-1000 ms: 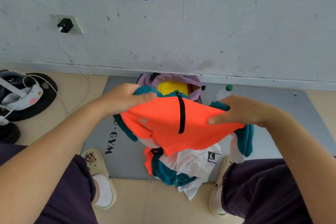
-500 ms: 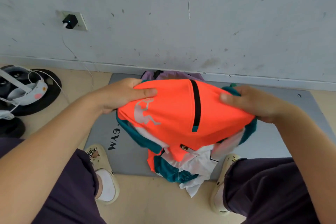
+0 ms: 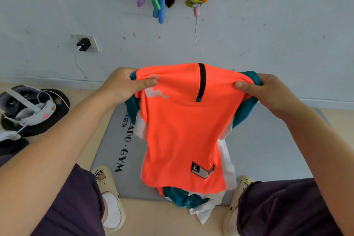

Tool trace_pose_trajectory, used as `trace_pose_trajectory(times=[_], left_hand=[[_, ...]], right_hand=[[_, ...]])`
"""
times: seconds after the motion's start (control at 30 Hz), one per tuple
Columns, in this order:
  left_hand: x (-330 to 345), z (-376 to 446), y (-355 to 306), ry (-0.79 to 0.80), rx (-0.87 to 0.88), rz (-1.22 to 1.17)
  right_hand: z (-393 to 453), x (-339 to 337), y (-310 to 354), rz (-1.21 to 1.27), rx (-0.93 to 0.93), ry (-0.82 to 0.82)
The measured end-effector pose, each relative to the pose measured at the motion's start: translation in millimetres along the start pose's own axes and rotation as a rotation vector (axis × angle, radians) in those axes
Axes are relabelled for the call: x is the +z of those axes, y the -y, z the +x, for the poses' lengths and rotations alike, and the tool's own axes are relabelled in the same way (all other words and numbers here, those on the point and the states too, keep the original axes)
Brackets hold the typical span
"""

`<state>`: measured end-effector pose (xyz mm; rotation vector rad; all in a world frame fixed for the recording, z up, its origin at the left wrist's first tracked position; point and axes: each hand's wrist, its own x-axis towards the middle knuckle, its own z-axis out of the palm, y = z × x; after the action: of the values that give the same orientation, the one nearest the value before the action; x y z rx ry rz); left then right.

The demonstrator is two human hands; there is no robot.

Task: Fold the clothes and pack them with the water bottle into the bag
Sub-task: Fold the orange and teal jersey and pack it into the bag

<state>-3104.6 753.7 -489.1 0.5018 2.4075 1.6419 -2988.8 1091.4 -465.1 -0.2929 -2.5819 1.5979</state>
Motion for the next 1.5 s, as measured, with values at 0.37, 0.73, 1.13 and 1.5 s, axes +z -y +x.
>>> trace_pose_trajectory(times=[0.37, 0.73, 1.13, 1.5], left_hand=[[1.3, -53.2, 11.4, 0.161, -0.145, 0.196], [-38.3, -40.9, -45.1, 0.134, -0.040, 0.195], [87.7, -7.3, 235.2, 0.260, -0.447, 0.350], [123.9, 24.8, 314.8, -0.084, -0.358, 0.407]], right_hand=[[-46.0, 20.5, -25.9, -0.024, 0.151, 0.264], [-32.5, -1.5, 29.2, 0.044, 0.013, 0.227], [32.1, 122.4, -213.4, -0.340, 0.478, 0.368], [72.0, 161.4, -290.3, -0.511, 0.340, -0.177]])
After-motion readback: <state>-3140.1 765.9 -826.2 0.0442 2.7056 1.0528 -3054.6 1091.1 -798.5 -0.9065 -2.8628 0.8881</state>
